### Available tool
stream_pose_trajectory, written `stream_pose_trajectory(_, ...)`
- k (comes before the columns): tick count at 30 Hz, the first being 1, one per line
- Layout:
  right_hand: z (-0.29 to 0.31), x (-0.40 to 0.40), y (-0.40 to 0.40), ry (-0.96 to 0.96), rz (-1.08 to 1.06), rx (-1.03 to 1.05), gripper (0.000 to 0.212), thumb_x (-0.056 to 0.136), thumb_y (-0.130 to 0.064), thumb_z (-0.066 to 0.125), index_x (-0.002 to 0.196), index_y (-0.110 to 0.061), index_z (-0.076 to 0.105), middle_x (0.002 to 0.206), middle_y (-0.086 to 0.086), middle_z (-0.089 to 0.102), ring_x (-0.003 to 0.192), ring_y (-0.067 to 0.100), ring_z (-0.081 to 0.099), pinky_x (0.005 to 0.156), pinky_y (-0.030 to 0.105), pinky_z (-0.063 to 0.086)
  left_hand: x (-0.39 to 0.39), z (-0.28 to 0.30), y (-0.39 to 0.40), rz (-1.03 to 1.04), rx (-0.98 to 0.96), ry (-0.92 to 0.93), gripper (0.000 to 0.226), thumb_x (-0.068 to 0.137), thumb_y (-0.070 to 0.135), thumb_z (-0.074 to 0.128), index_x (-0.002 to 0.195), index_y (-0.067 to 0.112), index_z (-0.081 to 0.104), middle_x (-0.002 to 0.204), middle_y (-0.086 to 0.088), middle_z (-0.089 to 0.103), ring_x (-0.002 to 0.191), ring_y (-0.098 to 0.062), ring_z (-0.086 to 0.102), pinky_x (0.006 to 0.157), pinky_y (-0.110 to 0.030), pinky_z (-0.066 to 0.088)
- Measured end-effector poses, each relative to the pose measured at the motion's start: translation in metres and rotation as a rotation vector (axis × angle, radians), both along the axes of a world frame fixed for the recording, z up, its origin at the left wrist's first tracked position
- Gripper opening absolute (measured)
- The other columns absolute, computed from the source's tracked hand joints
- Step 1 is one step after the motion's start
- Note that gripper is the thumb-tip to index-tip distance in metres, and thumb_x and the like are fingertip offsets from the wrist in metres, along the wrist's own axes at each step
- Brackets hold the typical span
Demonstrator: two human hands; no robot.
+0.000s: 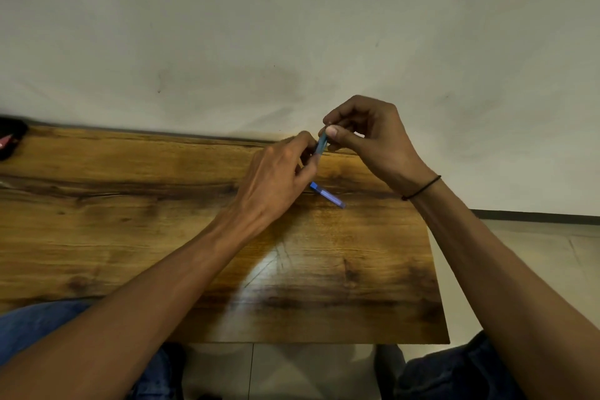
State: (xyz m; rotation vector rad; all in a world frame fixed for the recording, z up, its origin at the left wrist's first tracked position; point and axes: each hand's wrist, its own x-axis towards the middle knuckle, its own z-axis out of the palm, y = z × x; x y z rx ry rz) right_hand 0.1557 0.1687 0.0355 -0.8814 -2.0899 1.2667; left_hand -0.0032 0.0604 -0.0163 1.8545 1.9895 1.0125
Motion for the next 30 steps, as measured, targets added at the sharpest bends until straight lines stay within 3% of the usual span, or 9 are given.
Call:
stream_pose_trajectory(5,-0.007,-0.013,-0.008,-0.024,0.013,0.007,0.018,0.105,-0.009,0.062,0.111,0.005,0.072,0.101,0.017,0.074,0.097,0.028,0.074,0.081,0.04,0.064,-0.004,0.004,0.001,-0.041,0.001,-0.37,0.011,0.105,0.021,0.065,0.112,0.013,0.066,0.095,0.007,0.073,0.063,-0.007,0.075,0.059,-0.034,0.065)
stream_pose_trajectory(9,-0.004,-0.017,-0.012,0.118,-0.043,-0.116,0.021,0.111,-0.008,0.049,0.113,0.007,0.063,0.102,0.023,0.072,0.101,0.035,0.074,0.088,0.045,0.064,-0.006,0.007,0.003,0.018,0.075,-0.485,0.015,0.105,0.023,0.065,0.109,0.01,0.072,0.09,0.006,0.074,0.061,-0.012,0.075,0.055,-0.039,0.065)
stream_pose_trajectory(12,0.003,-0.018,-0.014,0.199,-0.111,-0.173,0.021,0.114,-0.015,0.04,0.113,-0.001,0.056,0.088,0.017,0.067,0.091,0.039,0.07,0.088,0.045,0.062,-0.009,0.007,0.004,0.128,0.085,-0.548,0.022,0.108,0.028,0.06,0.108,0.01,0.074,0.089,0.002,0.075,0.058,-0.014,0.073,0.054,-0.04,0.064)
stream_pose_trajectory(16,0.014,-0.023,-0.021,0.313,-0.142,-0.291,0.028,0.116,-0.023,0.032,0.102,-0.006,0.05,0.073,0.007,0.04,0.067,0.023,0.049,0.069,0.043,0.05,-0.014,0.008,0.006,0.221,0.102,-0.59,0.021,0.109,0.023,0.057,0.104,0.012,0.073,0.084,-0.002,0.074,0.055,-0.013,0.069,0.051,-0.029,0.059)
stream_pose_trajectory(19,0.021,-0.026,-0.026,0.413,-0.168,-0.503,0.049,0.114,-0.041,0.031,0.075,-0.014,0.044,0.062,0.0,0.029,0.055,0.016,0.027,0.053,0.031,0.026,-0.014,0.008,0.006,0.226,0.1,-0.572,0.021,0.109,0.022,0.057,0.103,0.011,0.073,0.082,-0.001,0.074,0.053,-0.013,0.068,0.052,-0.031,0.06)
stream_pose_trajectory(22,0.029,-0.024,-0.028,0.486,-0.205,-0.648,0.052,0.111,-0.042,0.029,0.065,-0.018,0.031,0.051,-0.006,0.022,0.05,0.015,0.009,0.045,0.028,0.01,-0.011,0.009,0.005,0.215,0.094,-0.552,0.021,0.109,0.021,0.057,0.102,0.01,0.073,0.082,-0.002,0.073,0.053,-0.013,0.068,0.053,-0.03,0.06)
stream_pose_trajectory(30,0.045,-0.021,-0.031,0.644,-0.202,-0.758,0.053,0.108,-0.041,0.024,0.061,-0.016,0.026,0.051,-0.001,0.01,0.047,0.014,0.005,0.044,0.022,0.008,-0.01,0.013,0.005,0.212,0.102,-0.57,0.021,0.109,0.02,0.057,0.101,0.009,0.073,0.08,-0.004,0.073,0.053,-0.015,0.067,0.052,-0.03,0.059)
